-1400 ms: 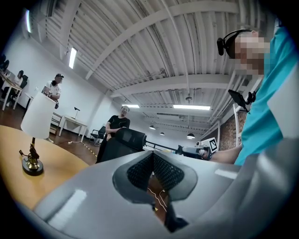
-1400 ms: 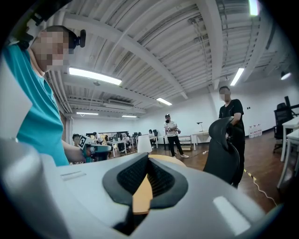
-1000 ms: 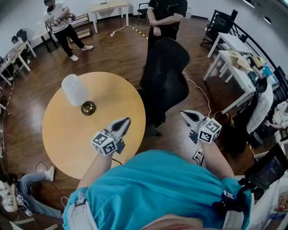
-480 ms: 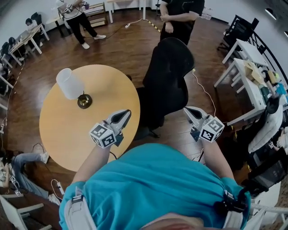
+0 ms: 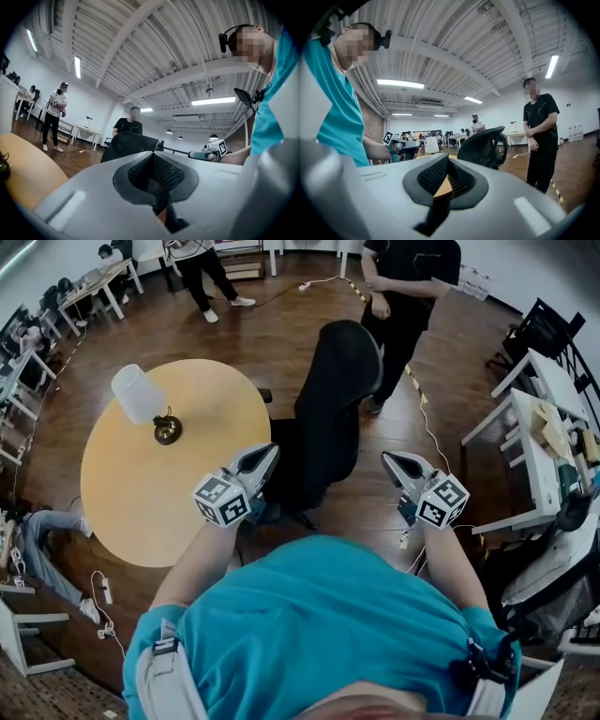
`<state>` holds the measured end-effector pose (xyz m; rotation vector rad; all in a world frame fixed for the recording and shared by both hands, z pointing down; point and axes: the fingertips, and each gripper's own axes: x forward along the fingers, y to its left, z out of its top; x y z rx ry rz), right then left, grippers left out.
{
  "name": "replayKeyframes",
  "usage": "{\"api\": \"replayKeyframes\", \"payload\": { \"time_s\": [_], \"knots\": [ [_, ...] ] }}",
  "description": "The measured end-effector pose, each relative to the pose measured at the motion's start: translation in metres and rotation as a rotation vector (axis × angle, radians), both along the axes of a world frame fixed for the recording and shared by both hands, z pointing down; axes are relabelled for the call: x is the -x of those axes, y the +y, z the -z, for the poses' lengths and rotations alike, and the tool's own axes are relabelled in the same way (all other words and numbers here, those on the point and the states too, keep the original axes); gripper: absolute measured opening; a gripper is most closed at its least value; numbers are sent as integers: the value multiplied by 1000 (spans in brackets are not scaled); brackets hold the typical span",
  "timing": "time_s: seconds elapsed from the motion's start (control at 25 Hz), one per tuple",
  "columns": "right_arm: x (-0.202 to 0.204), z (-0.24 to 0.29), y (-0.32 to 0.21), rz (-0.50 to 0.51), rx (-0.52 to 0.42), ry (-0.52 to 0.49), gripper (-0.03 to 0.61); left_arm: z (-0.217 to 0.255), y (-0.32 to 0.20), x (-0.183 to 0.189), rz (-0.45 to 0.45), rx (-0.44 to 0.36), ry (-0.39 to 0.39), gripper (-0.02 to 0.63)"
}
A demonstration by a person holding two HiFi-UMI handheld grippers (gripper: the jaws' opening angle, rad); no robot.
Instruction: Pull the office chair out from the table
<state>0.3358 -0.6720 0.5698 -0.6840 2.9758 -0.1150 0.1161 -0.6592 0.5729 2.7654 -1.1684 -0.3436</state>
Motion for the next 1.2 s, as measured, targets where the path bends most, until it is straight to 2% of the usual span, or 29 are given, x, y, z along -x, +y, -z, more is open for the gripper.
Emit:
{"api": "replayKeyframes", "payload": {
  "time_s": [0.16, 0.36, 0.52, 0.64, 0.72, 0.84, 0.96, 1.12, 1.2],
  "knots": [
    [-19, -5, -24, -18, 6, -21, -3, -3, -22, -18, -6, 5, -4, 21],
    [-17, 3, -59, -86, 32, 6, -2, 16, -52, -20, -73, -41, 5, 37],
    [-3, 7, -81, -145, 40, 23, -3, 44, -82, -9, -121, -87, -19, 145],
    [-19, 6, -97, -174, 43, 12, -3, 53, -103, -39, -155, -98, -48, 245],
    [-36, 0, -105, -170, 39, -2, -3, 53, -111, -69, -163, -120, -114, 297],
    [-62, -7, -114, -145, 42, -19, -3, 47, -125, -108, -121, -136, -214, 347],
    [-96, -9, -129, -104, 43, -29, -3, 37, -152, -140, -25, -136, -307, 351],
    [-170, -14, -152, -56, 66, -46, -3, 12, -190, -190, 101, -54, -399, 347],
    [-204, -10, -164, -43, 66, -63, -2, 7, -205, -206, 157, -8, -445, 314]
  ]
}}
